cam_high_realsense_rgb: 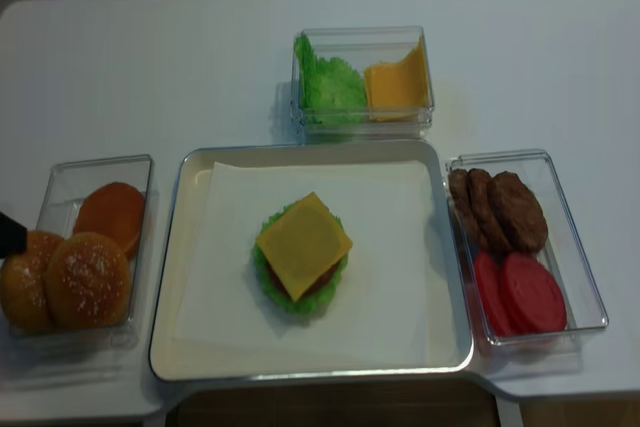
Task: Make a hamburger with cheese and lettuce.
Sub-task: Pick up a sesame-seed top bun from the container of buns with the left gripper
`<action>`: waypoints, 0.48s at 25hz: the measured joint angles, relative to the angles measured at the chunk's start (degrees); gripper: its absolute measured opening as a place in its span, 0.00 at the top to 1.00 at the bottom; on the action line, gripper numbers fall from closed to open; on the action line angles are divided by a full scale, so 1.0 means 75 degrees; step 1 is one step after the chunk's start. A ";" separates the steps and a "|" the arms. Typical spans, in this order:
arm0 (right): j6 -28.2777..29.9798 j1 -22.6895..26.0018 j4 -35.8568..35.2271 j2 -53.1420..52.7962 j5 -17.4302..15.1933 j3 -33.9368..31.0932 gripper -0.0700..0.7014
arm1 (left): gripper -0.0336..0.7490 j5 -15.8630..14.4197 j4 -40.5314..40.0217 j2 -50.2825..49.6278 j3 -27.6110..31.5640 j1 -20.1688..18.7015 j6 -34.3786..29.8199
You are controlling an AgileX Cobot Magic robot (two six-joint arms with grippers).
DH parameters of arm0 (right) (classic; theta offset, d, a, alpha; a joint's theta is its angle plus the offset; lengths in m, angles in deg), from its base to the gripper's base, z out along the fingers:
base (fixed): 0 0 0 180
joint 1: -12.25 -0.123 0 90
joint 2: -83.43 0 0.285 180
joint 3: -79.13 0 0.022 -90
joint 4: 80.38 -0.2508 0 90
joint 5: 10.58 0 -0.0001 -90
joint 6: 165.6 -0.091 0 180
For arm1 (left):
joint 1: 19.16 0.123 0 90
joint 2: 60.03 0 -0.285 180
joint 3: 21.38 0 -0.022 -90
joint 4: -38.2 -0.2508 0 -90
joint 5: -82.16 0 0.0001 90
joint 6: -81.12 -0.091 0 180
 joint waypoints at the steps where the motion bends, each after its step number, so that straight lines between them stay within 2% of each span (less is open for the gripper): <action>1: 0.0000 0.0000 0.0000 0.0000 0.0000 0.0000 0.80 | 0.88 0.0000 0.0059 0.0014 0.0000 0.0000 0.0000; 12: 0.0000 0.0000 0.0000 0.0000 0.0000 0.0000 0.86 | 0.90 0.0067 0.0652 0.0428 0.0000 0.0000 -0.0016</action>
